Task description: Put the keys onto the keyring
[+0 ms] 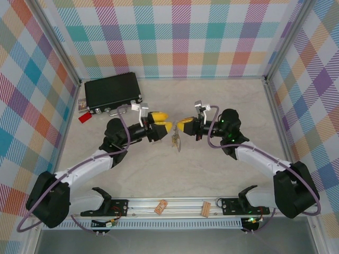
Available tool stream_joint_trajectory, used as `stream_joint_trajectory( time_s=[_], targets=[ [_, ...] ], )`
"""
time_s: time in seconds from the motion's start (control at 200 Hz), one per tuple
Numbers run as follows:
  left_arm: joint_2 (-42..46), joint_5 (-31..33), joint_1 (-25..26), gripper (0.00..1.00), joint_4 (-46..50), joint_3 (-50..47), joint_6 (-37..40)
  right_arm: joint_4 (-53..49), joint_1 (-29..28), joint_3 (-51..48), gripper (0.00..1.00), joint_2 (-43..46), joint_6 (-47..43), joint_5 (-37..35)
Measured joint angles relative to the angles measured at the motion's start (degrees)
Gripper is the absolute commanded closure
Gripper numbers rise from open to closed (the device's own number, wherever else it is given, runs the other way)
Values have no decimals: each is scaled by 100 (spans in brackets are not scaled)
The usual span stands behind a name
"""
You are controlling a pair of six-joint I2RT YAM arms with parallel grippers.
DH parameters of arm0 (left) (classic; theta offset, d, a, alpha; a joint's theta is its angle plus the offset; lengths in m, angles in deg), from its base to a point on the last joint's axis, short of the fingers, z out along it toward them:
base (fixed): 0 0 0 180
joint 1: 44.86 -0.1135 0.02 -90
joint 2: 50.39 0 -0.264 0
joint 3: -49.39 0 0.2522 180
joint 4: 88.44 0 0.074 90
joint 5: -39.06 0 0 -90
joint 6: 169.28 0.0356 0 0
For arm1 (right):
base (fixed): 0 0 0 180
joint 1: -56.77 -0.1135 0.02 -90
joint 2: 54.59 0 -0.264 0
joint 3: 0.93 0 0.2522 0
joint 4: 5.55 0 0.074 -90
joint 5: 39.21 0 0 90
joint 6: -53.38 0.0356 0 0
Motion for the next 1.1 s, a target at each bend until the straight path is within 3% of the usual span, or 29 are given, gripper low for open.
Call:
stream_joint_trajectory(
  time_s=[0.115, 0.22, 0.49, 0.9, 1.1],
  targets=[
    [435, 595, -31, 17, 551, -37, 227, -219, 0, 0, 100, 63, -160, -55],
    [671, 1235, -31, 0, 1237, -37, 435, -485, 2, 0, 100, 83, -299, -122],
    [487, 2396, -31, 0, 2745, -138, 719, -1187, 2, -7, 100, 273, -704, -291],
    [-1132, 2885, -31, 45, 4175, 92, 1093, -1541, 2, -501, 100, 813, -911, -656],
    [-2124, 2892, -31, 53, 4695, 890, 1370, -1547, 2, -638, 100, 916, -911, -743]
  ],
)
